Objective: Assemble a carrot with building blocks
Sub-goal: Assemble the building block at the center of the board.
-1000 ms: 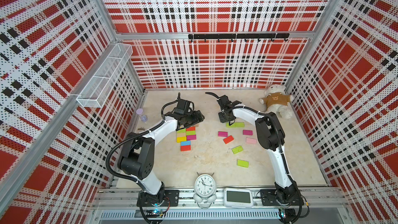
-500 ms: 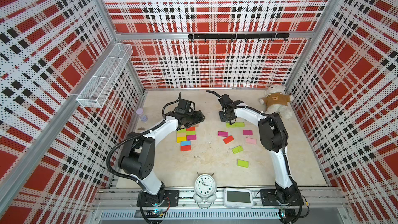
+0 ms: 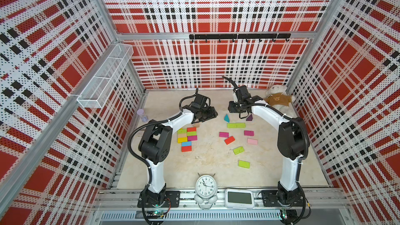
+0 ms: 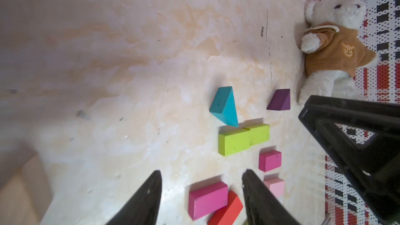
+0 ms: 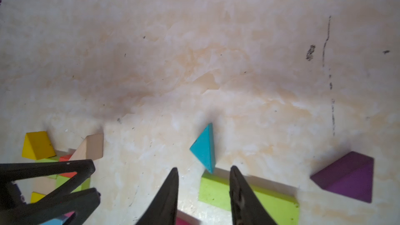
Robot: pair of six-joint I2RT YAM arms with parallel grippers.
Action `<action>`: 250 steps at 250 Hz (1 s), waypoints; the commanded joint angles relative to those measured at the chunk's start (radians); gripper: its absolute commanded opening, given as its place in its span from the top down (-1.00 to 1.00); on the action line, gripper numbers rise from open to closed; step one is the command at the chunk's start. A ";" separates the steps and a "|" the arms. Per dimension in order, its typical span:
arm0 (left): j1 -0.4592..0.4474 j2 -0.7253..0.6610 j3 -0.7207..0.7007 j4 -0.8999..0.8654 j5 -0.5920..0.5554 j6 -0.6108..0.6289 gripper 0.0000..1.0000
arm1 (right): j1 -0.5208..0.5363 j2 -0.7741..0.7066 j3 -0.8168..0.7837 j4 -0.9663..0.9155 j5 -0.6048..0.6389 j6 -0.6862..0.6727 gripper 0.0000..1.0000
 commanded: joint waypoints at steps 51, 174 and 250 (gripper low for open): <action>-0.031 0.214 0.212 0.003 -0.028 -0.058 0.01 | -0.052 0.125 0.025 0.074 -0.079 0.000 0.50; -0.046 0.350 0.371 -0.137 -0.083 -0.021 0.09 | -0.061 0.254 0.076 0.091 -0.139 -0.004 0.60; -0.058 0.358 0.367 -0.150 -0.080 -0.006 0.09 | -0.061 0.265 0.056 0.109 -0.169 0.007 0.59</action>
